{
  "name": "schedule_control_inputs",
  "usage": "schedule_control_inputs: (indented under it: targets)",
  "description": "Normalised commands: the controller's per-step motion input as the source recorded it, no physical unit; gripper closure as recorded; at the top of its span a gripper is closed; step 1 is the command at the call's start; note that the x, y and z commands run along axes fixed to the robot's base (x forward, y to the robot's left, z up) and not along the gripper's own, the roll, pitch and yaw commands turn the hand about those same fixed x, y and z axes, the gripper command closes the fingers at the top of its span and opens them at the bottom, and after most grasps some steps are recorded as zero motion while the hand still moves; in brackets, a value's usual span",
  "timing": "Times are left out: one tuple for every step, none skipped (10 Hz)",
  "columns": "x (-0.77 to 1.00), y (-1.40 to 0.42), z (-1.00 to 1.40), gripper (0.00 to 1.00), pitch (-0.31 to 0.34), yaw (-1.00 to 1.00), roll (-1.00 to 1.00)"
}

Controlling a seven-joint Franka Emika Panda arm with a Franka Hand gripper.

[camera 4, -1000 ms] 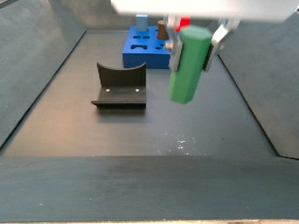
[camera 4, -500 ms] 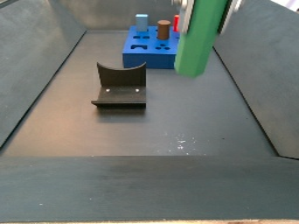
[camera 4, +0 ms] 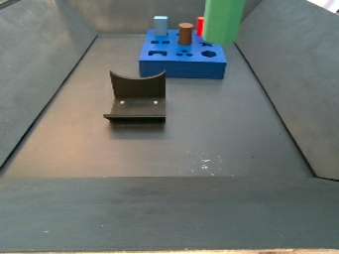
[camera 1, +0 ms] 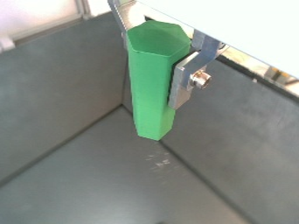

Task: Pick up the hexagon object. Move up. Move to above the board. Insert the hexagon object.
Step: Move to above the board.

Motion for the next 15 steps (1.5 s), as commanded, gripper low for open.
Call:
schedule_control_inputs:
  targets:
    - [0.02, -1.00, 0.12, 1.00, 0.238, -0.26, -0.01]
    - [0.02, -1.00, 0.12, 1.00, 0.152, -0.11, -0.01]
    - [0.02, -1.00, 0.12, 1.00, 0.095, -0.05, 0.00]
    - [0.02, -1.00, 0.12, 1.00, 0.039, -0.02, -0.01]
    - [0.01, -1.00, 0.12, 1.00, 0.018, -0.01, -0.01]
    - [0.01, -1.00, 0.12, 1.00, 0.008, 0.00, -0.01]
    - [0.01, -1.00, 0.13, 1.00, 0.009, 0.00, -0.01]
    - [0.01, -1.00, 0.13, 1.00, 0.010, 0.01, 0.00]
    - [0.01, -1.00, 0.13, 1.00, 0.017, 0.01, -0.01]
    - [0.01, -1.00, 0.14, 1.00, 0.024, 0.01, -0.01]
    - [0.01, -1.00, 0.14, 1.00, 0.036, 0.01, 0.00]
    - [0.02, -1.00, 0.15, 1.00, 0.045, 0.01, -0.01]
    - [0.02, -1.00, 0.15, 1.00, 0.064, 0.01, 0.00]
    - [0.03, -1.00, 0.15, 1.00, 0.079, 0.01, -0.01]
    - [0.06, -1.00, 0.16, 1.00, 0.097, 0.00, 0.01]
